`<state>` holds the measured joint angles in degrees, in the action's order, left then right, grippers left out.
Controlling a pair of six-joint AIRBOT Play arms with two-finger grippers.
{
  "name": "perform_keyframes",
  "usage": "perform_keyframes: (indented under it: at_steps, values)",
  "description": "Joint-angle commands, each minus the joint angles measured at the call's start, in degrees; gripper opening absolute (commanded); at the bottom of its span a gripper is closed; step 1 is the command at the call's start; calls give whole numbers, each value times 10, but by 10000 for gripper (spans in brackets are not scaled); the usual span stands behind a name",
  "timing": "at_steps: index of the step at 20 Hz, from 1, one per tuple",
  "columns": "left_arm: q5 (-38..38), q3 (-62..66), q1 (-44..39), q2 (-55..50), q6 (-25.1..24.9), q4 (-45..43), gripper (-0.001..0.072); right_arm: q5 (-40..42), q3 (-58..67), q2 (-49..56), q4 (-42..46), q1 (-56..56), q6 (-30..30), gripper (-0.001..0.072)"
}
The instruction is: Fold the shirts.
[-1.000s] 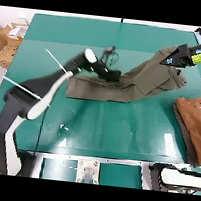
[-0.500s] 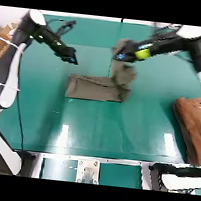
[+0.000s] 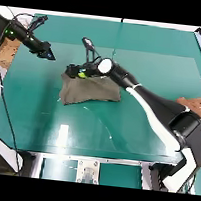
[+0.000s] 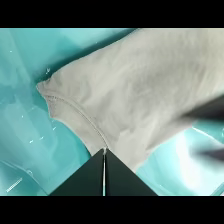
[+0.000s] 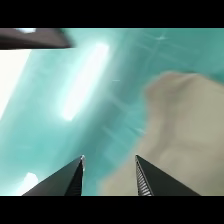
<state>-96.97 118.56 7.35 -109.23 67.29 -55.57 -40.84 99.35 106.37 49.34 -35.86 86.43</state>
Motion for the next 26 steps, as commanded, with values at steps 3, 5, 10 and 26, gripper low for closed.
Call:
perform_keyframes:
  at_steps: [3,5,10,26]
  values:
    - [5,0,11,0,-3,-7,20,-203,0,-65,84,198,28,486]
    - [5,0,11,0,-3,-7,19,-292,-16,-64,83,282,29,546]
    - [8,0,11,0,-3,-15,20,-284,-167,-47,20,336,-1,607]
    - [3,0,10,0,-2,-15,19,-323,30,-136,-71,396,16,12]
